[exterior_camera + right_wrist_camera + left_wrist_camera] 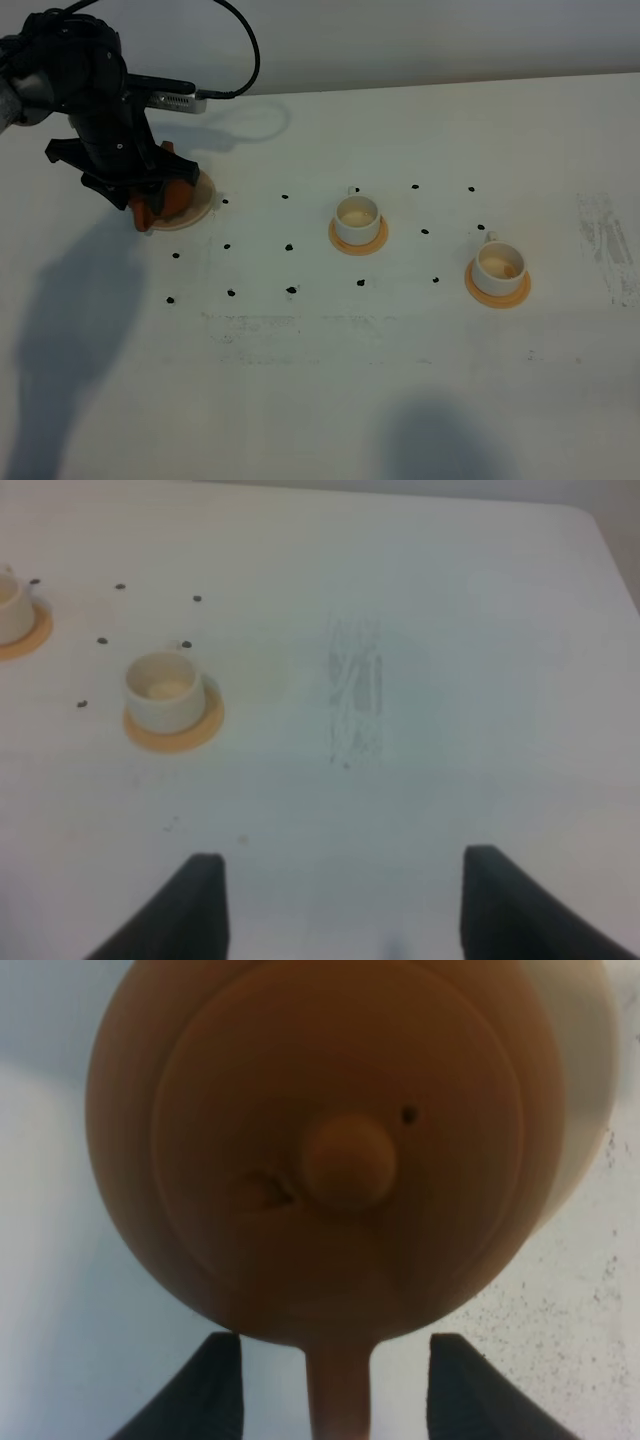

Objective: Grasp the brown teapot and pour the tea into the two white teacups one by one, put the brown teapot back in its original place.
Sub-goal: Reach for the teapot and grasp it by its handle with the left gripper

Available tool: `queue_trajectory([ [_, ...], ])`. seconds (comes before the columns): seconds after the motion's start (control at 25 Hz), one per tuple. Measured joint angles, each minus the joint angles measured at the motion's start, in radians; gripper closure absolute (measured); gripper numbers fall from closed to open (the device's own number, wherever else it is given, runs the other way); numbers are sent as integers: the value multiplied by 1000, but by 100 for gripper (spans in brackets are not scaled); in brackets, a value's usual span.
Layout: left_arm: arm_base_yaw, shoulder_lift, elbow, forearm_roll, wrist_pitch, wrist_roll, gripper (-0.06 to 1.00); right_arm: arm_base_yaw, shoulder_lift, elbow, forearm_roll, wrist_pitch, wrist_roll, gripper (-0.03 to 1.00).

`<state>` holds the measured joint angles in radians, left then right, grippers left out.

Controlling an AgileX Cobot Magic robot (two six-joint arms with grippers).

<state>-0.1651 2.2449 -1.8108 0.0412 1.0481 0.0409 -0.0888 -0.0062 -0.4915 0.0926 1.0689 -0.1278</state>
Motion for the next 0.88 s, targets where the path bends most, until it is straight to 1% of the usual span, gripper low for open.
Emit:
queue_trajectory([
  [0.52, 0, 15, 0, 1, 1, 0, 53, 0, 0, 0, 0, 0, 0, 45],
  [0.6, 0, 15, 0, 3, 1, 0, 57, 0, 0, 0, 0, 0, 0, 45],
  [0.68, 0, 15, 0, 3, 5, 0, 65, 0, 0, 0, 0, 0, 0, 45],
  [0.8, 0, 15, 0, 3, 10, 9, 84, 0, 0, 0, 0, 0, 0, 45],
  [0.88, 0, 15, 0, 4, 10, 25, 85, 0, 0, 0, 0, 0, 0, 45],
])
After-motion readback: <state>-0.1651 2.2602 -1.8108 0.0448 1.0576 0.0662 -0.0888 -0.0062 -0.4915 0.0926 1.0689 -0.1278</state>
